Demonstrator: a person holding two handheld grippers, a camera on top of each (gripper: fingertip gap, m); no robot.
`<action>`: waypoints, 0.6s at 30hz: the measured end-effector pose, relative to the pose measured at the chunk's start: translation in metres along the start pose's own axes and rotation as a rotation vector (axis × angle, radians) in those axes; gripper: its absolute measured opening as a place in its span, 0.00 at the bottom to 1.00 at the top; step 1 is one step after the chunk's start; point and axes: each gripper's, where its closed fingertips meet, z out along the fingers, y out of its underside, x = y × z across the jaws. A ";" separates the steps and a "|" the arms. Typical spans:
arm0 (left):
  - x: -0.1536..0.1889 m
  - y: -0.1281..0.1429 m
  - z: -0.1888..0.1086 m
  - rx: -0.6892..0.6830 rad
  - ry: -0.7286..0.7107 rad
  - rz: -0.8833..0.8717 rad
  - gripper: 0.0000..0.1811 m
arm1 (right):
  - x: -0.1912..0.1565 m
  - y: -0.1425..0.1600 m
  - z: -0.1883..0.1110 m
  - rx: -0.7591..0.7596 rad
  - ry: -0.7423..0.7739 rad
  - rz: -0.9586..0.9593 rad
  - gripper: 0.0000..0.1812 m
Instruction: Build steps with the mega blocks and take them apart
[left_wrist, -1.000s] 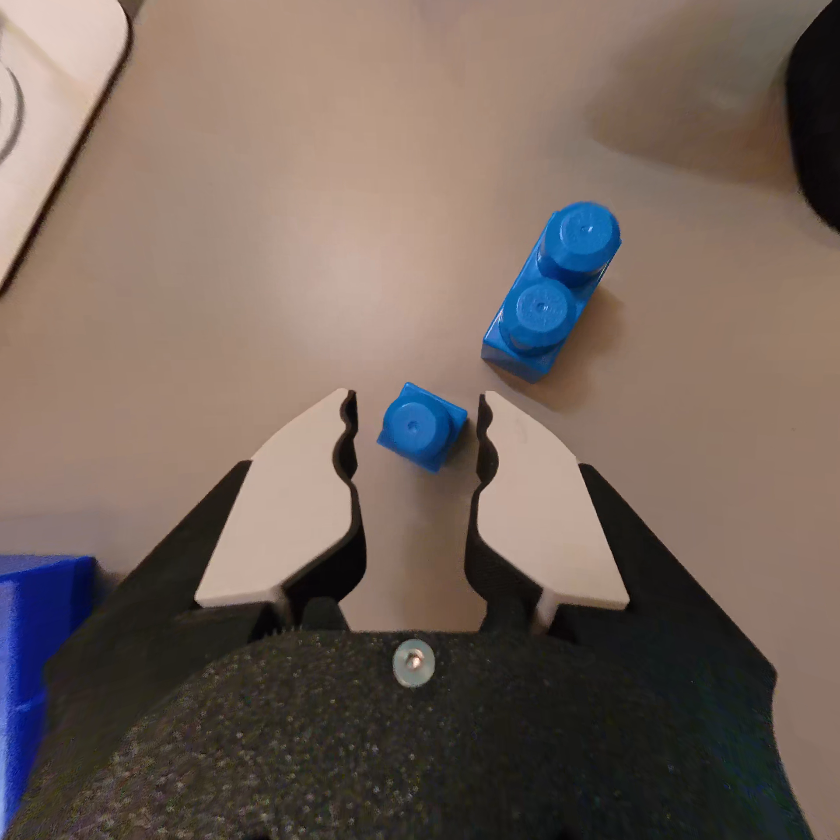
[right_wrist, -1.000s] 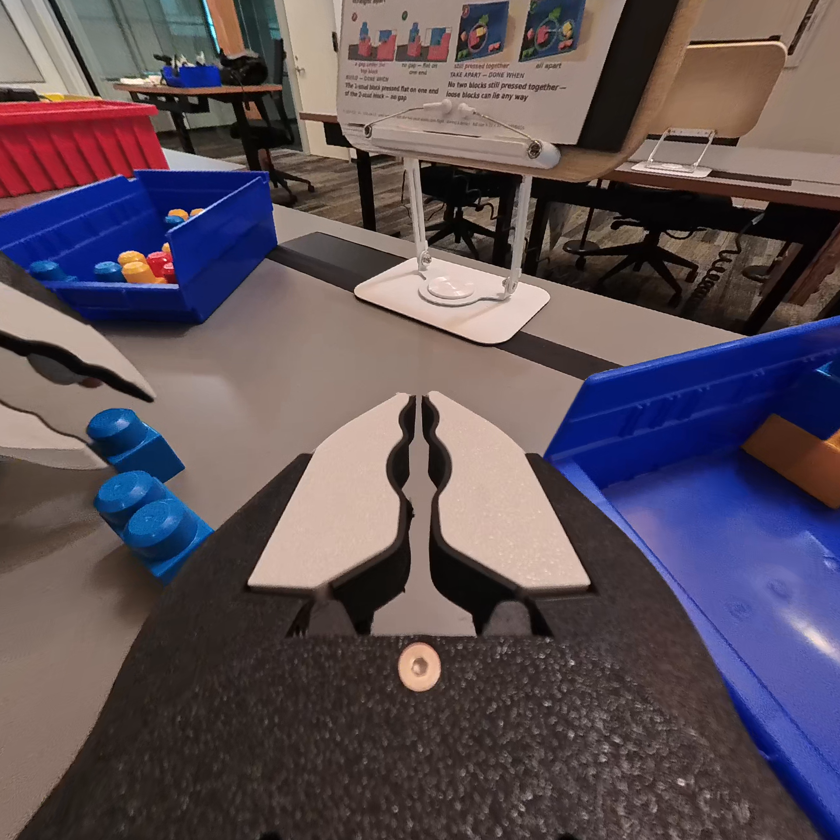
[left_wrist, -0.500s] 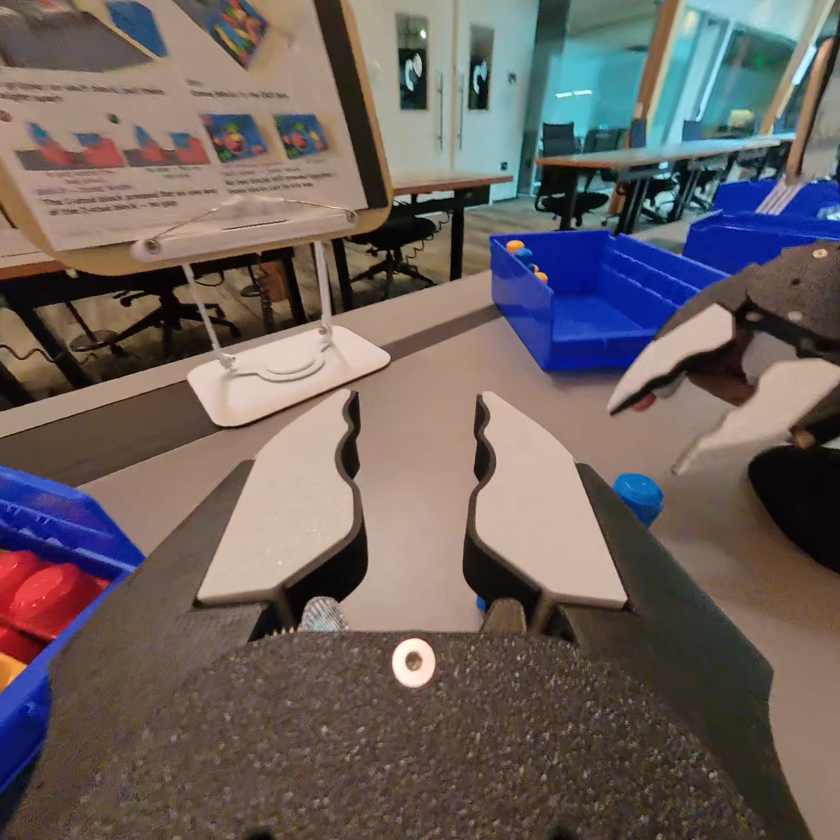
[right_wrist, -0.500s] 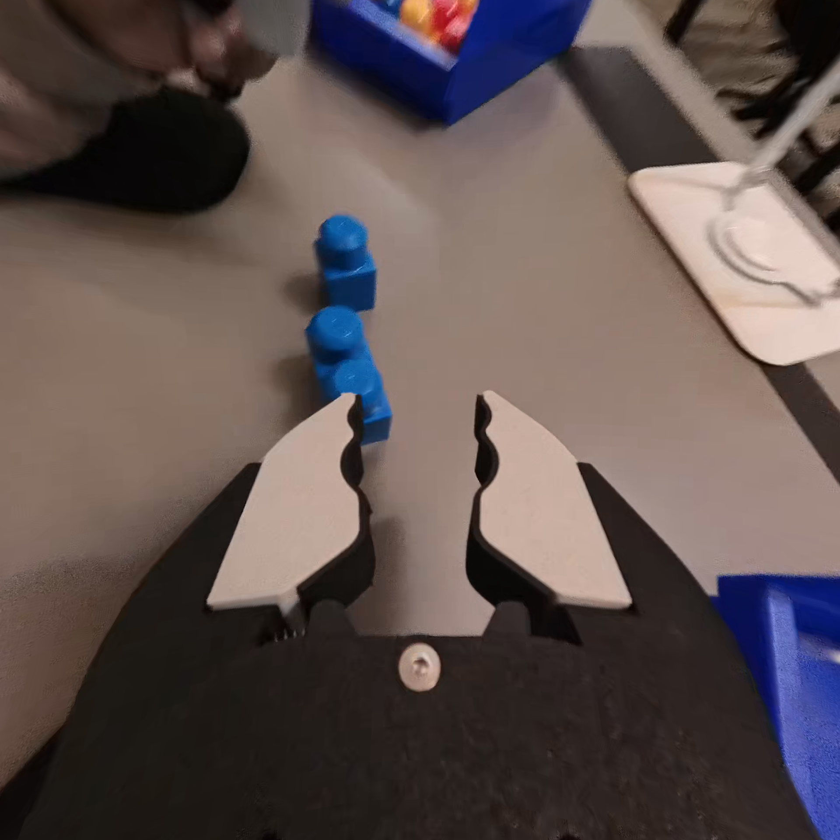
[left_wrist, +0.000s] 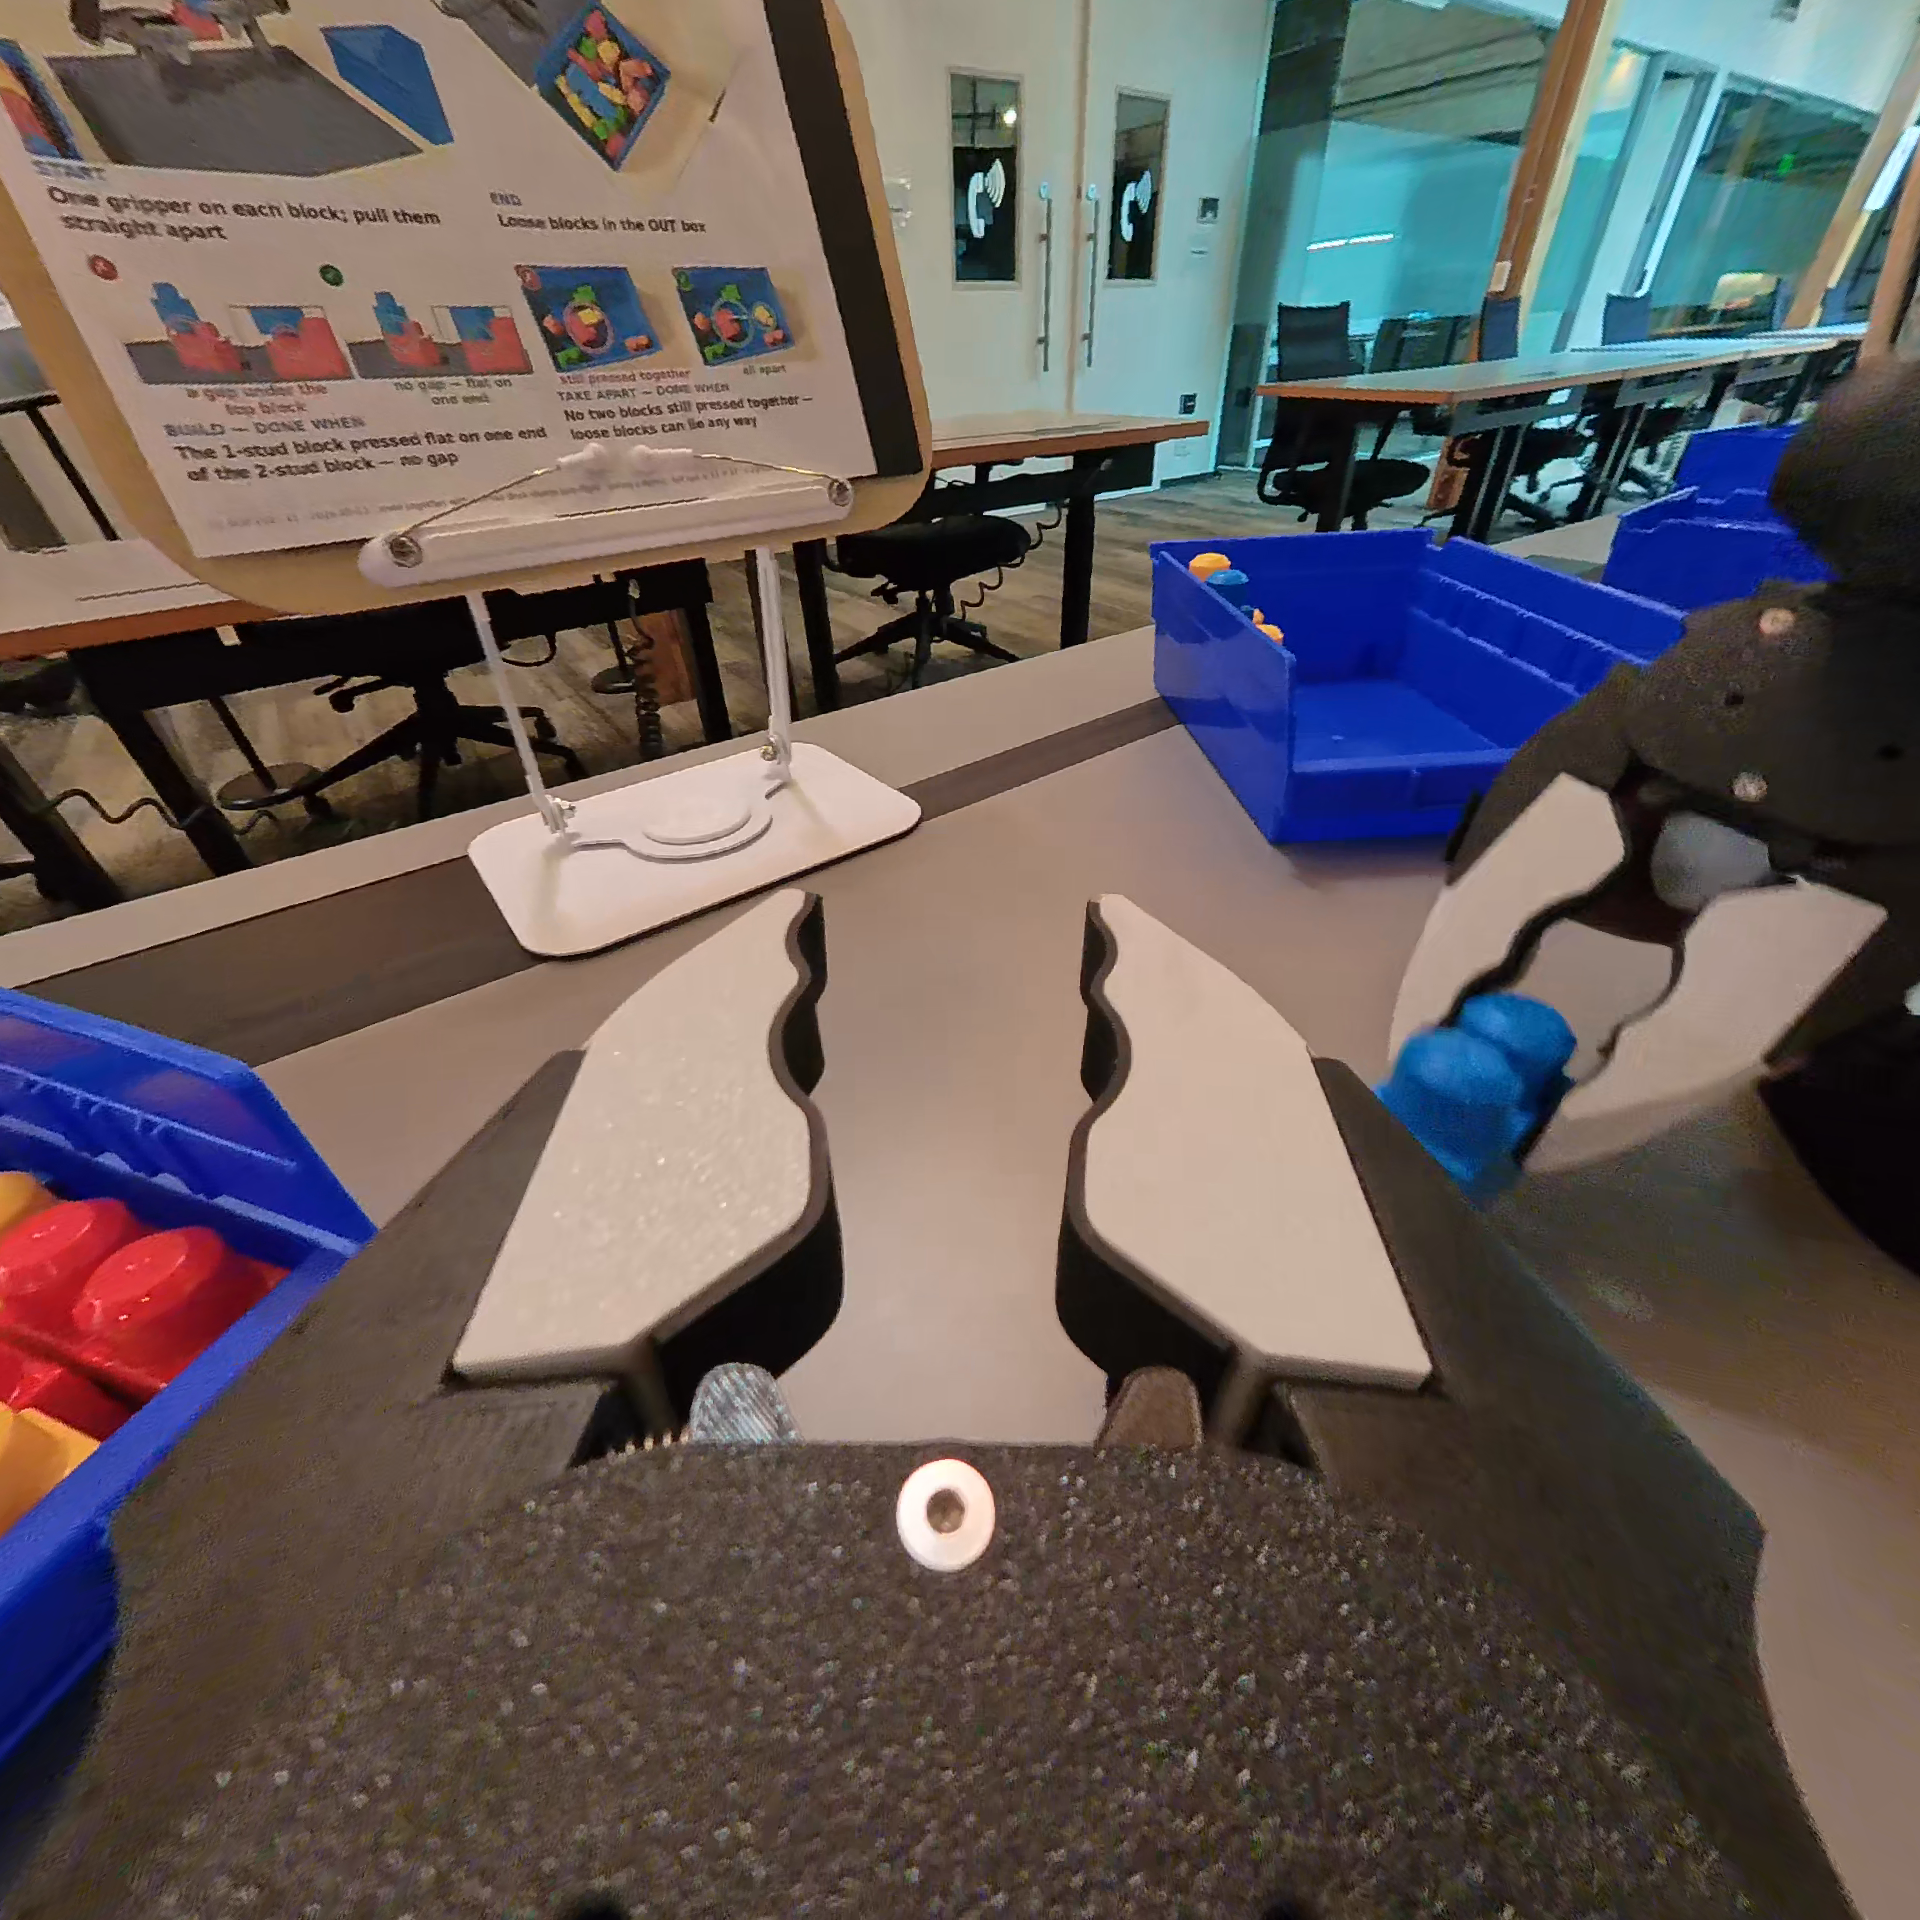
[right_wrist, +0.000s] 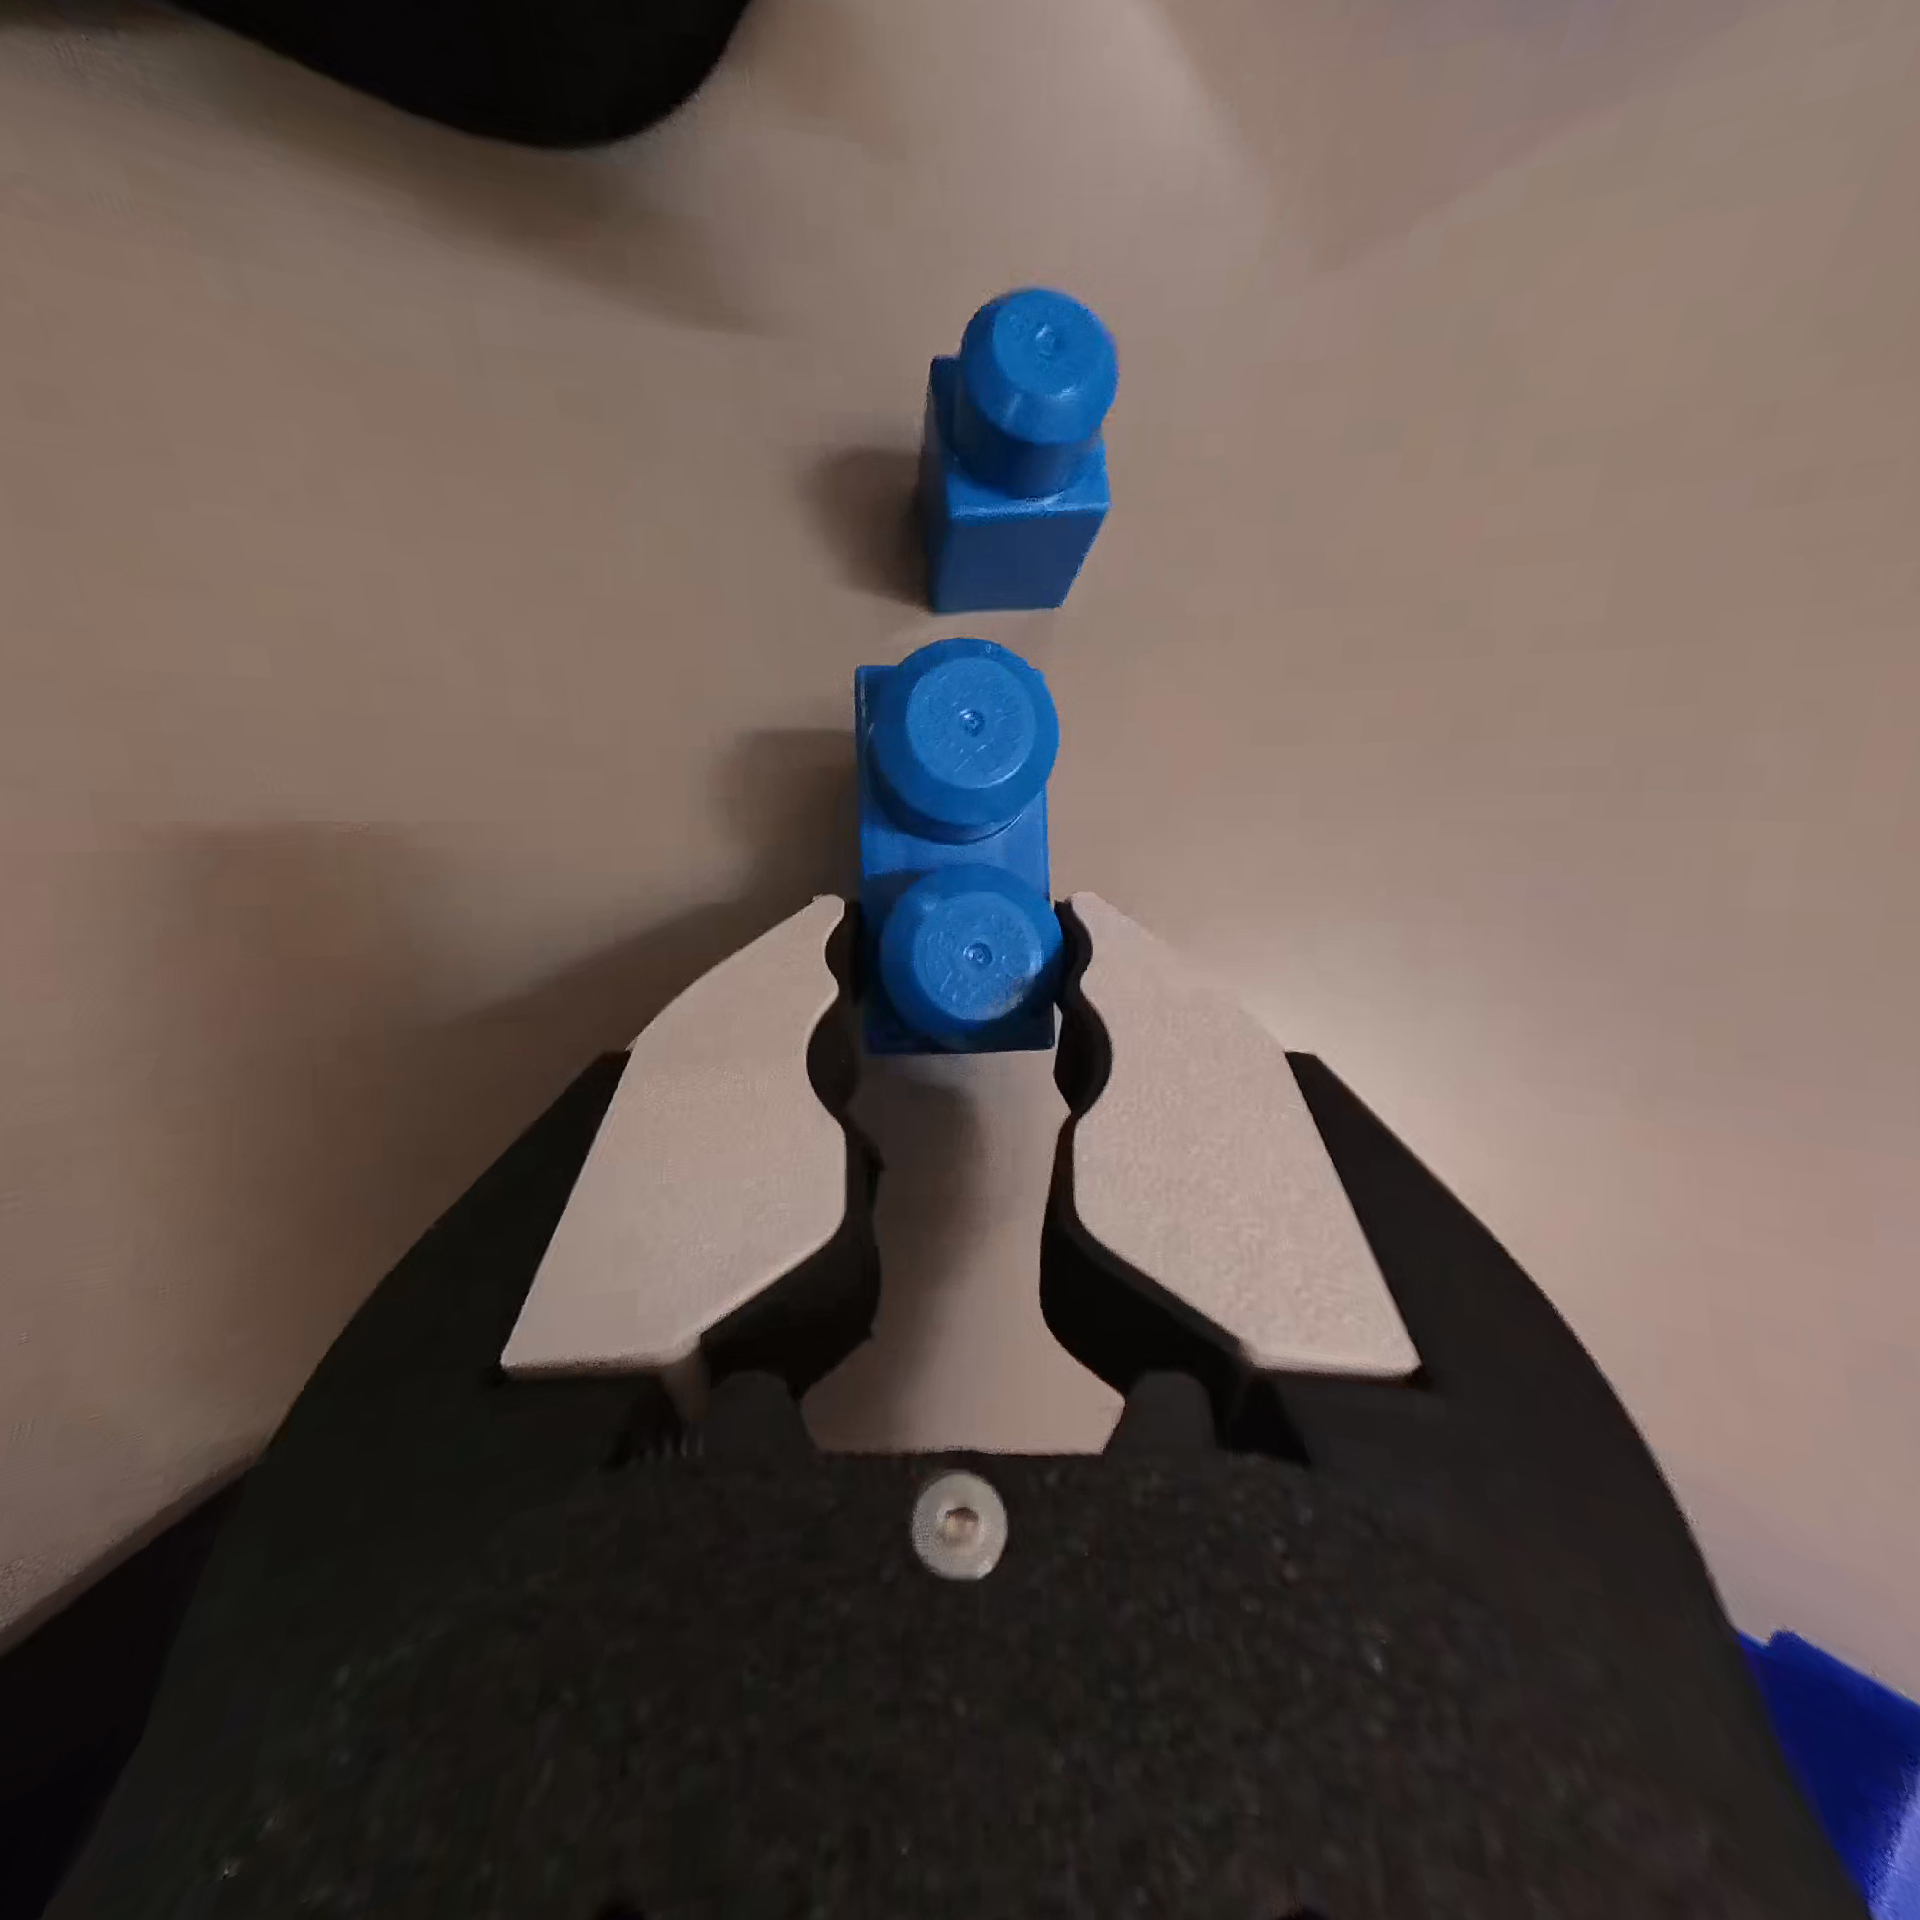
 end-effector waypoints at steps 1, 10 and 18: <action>0.002 -0.001 -0.001 0.006 0.014 -0.006 0.26 | 0.004 -0.004 -0.009 0.055 0.013 0.023 0.19; 0.062 -0.031 -0.016 0.169 0.402 -0.143 0.25 | 0.025 -0.086 -0.124 0.931 0.035 0.182 0.19; 0.105 -0.043 -0.031 0.238 0.566 -0.113 0.25 | -0.010 -0.125 -0.086 1.056 -0.194 0.167 0.19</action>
